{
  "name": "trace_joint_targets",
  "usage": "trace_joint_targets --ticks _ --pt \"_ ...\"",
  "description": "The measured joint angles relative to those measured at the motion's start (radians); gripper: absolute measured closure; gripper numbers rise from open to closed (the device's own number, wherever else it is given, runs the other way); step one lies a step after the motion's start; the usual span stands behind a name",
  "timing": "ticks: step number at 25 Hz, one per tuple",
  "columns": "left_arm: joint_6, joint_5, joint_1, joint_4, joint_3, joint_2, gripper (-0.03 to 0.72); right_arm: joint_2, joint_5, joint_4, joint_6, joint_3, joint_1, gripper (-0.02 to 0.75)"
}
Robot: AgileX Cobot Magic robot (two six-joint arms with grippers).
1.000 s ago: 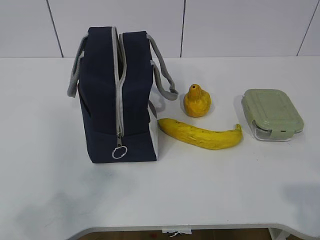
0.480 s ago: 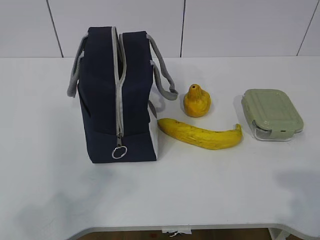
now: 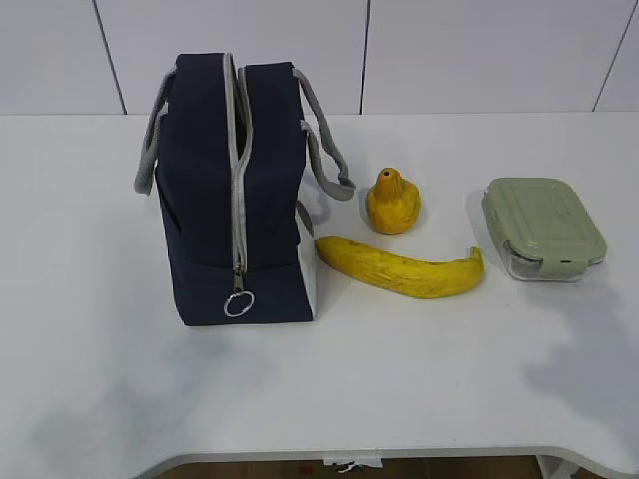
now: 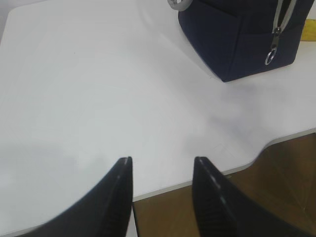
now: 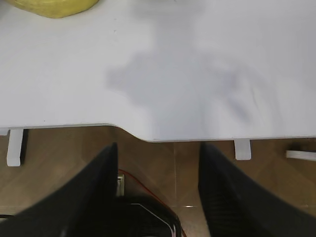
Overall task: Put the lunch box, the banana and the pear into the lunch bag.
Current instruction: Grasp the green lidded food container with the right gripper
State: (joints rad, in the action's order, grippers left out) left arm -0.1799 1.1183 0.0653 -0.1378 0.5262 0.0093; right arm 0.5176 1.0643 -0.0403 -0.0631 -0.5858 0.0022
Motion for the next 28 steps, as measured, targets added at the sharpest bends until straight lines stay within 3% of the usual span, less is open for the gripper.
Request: trace_joint_targets --ticks 17,23,28 --pt "0.0 0.0 0.0 -0.002 0.0 0.0 0.381 0.573 -0.157 0.0 -0.025 -0.275 -0.008 0.323" --pt "0.0 0.0 0.0 -0.002 0.0 0.0 0.381 0.77 -0.163 -0.034 0.063 -0.402 -0.124 0.323" --pt "0.0 0.0 0.0 -0.002 0.0 0.0 0.381 0.895 -0.157 -0.229 0.283 -0.474 -0.266 0.323"
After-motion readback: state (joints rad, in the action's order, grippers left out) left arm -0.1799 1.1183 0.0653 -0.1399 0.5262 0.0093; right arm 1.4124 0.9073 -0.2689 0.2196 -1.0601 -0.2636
